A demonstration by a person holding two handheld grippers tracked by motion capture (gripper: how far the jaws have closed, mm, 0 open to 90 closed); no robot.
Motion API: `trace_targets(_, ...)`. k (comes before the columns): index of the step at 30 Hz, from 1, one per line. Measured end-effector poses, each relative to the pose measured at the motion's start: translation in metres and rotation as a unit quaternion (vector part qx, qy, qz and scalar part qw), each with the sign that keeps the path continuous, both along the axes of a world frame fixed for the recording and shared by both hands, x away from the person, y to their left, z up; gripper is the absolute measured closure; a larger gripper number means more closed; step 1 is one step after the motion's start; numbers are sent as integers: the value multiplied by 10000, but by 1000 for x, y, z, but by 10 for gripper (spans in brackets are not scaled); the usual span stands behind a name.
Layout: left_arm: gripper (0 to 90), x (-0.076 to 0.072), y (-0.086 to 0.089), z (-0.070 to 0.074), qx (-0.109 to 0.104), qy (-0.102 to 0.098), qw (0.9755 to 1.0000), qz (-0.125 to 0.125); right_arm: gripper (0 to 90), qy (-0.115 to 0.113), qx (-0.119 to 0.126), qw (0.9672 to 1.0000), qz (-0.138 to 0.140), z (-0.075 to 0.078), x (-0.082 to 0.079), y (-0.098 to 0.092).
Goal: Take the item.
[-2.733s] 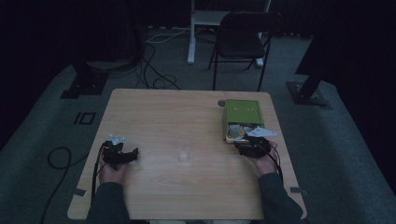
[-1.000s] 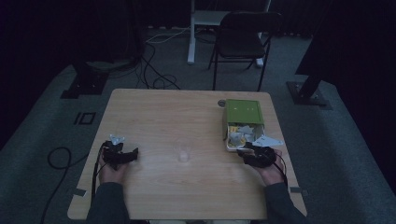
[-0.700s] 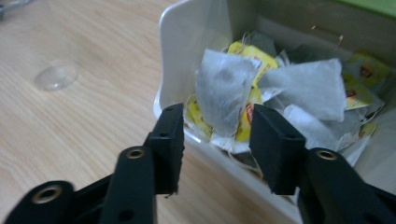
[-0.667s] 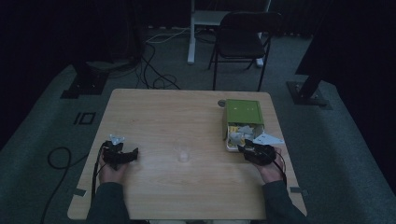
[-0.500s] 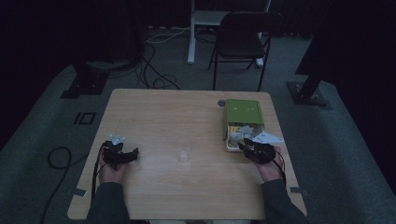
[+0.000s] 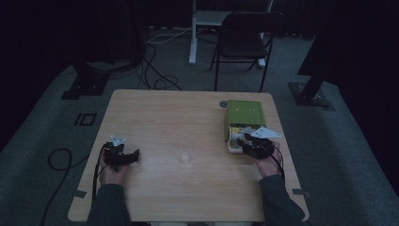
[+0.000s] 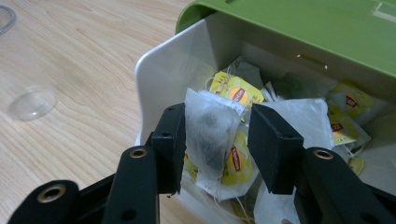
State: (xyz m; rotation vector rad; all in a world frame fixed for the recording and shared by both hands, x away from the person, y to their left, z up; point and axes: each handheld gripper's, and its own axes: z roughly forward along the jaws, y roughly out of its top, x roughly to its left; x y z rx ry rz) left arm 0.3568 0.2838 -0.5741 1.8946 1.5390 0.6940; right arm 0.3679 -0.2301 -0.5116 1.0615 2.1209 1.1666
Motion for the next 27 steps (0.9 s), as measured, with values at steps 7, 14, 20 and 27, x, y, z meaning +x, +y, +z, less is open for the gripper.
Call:
trace_targets(7,152,0,0,0,-9,-12,10000,11,521,23,-43,9999,-88,1,7,2)
trace_targets(14,151,0,0,0,-7,-12,10000,11,491,40,-109,9999,29,0,12,6)
trace_targets(20,152,0,0,0,-6,-12,10000,10,596,76,-224,9997,75,-3,12,10)
trace_targets(27,152,0,0,0,-8,-14,10000,10,792,-31,-268,9996,64,-3,6,9)
